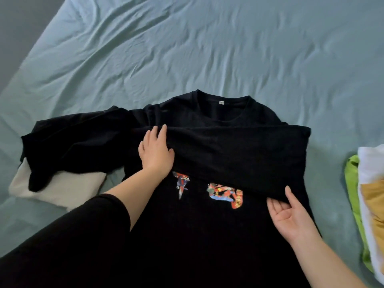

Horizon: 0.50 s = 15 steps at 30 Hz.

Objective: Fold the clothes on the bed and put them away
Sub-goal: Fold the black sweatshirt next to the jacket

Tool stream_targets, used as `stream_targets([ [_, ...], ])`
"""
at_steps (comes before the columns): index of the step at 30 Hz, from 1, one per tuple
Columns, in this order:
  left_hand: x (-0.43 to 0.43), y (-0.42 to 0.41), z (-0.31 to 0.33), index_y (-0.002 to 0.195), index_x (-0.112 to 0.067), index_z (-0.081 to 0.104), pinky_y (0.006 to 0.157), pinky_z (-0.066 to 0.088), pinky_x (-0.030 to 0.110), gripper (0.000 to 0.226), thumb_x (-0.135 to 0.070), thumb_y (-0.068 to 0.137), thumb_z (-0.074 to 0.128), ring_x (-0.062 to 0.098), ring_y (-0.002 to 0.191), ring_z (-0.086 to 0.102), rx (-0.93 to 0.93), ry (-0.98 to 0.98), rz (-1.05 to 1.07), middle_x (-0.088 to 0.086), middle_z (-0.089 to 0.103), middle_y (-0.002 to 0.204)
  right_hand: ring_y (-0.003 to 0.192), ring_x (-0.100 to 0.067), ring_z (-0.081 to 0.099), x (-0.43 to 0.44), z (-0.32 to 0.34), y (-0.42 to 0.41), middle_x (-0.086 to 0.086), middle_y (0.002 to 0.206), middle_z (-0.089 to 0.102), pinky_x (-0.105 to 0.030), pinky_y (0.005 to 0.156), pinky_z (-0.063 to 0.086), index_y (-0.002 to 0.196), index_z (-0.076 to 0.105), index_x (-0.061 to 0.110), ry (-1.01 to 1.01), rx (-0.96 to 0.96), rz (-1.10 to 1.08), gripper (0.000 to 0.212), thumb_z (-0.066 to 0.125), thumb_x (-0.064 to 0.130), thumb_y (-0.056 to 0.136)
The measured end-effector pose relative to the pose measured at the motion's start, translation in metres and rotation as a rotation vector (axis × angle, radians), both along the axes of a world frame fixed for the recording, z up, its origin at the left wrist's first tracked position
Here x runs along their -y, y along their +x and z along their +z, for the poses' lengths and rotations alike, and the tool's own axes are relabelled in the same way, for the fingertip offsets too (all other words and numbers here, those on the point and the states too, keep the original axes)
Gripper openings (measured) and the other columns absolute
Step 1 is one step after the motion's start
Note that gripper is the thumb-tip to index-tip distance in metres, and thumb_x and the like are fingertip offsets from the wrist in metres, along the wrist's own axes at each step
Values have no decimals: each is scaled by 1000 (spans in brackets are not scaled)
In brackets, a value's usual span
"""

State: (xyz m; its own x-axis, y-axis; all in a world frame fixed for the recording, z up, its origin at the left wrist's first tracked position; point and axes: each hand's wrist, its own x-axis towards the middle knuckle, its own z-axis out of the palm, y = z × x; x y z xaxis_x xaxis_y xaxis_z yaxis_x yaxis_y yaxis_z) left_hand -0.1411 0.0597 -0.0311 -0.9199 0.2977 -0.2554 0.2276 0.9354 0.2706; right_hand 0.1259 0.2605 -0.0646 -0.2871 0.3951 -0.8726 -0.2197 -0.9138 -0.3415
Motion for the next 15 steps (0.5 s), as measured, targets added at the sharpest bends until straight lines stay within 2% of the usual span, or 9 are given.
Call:
stream_targets([
  [2, -43, 25, -1, 151, -27, 27, 120, 10, 41, 62, -27, 95, 55, 18, 149, 11, 96, 56, -201, -3, 23, 159, 122, -21, 55, 1, 5, 6, -6, 119, 63, -39, 94, 48, 119, 59, 11, -27, 4, -38, 29, 61, 20, 92],
  [4, -92, 46, -3, 149, -27, 31, 120, 12, 41, 59, -32, 95, 56, 17, 148, 14, 173, 82, -354, -5, 28, 157, 129, -26, 48, 0, 7, 15, -12, 122, 55, -39, 104, 42, 131, 48, 3, -59, 26, -61, 45, 61, 21, 92],
  [5, -117, 55, -3, 149, -28, 31, 120, 13, 42, 60, -35, 95, 56, 17, 148, 15, 200, 88, -412, -5, 28, 157, 130, -27, 47, -2, 8, 19, -14, 124, 53, -39, 105, 42, 132, 47, 1, -77, 26, -70, 46, 61, 20, 92],
  [7, -165, 70, -5, 150, -29, 28, 120, 14, 43, 66, -42, 92, 58, 17, 147, 17, 235, 100, -509, -6, 27, 158, 131, -28, 45, -4, 7, 28, -15, 129, 52, -40, 102, 43, 124, 52, 2, -106, 7, -97, 34, 58, 18, 94],
  [9, -210, 81, -6, 151, -30, 24, 119, 16, 45, 76, -52, 88, 60, 18, 147, 18, 248, 106, -584, -6, 26, 158, 133, -28, 43, -8, 4, 37, -13, 135, 49, -39, 101, 44, 127, 52, 8, -108, -32, -94, 32, 51, 19, 97],
  [11, -249, 89, -4, 149, -31, 26, 118, 17, 46, 83, -63, 81, 60, 19, 146, 21, 268, 109, -619, -7, 31, 155, 130, -28, 47, -12, -1, 44, -12, 124, 53, -39, 98, 46, 119, 56, 11, -130, -65, -78, 26, 55, 21, 95],
  [13, -281, 93, 0, 138, -31, 42, 112, 26, 44, 77, -73, 75, 57, 22, 134, 39, 253, 87, -613, -5, 51, 138, 117, -26, 56, -17, -2, 47, -13, 112, 57, -39, 95, 47, 105, 59, 11, -165, -94, -67, 22, 64, 22, 86],
  [15, -303, 96, 3, 116, -26, 52, 92, 36, 39, 71, -80, 70, 52, 24, 105, 54, 222, 16, -580, -4, 61, 105, 101, -23, 61, -21, -3, 49, -12, 109, 59, -38, 94, 47, 102, 60, 11, -180, -99, -58, 30, 70, 24, 77],
])
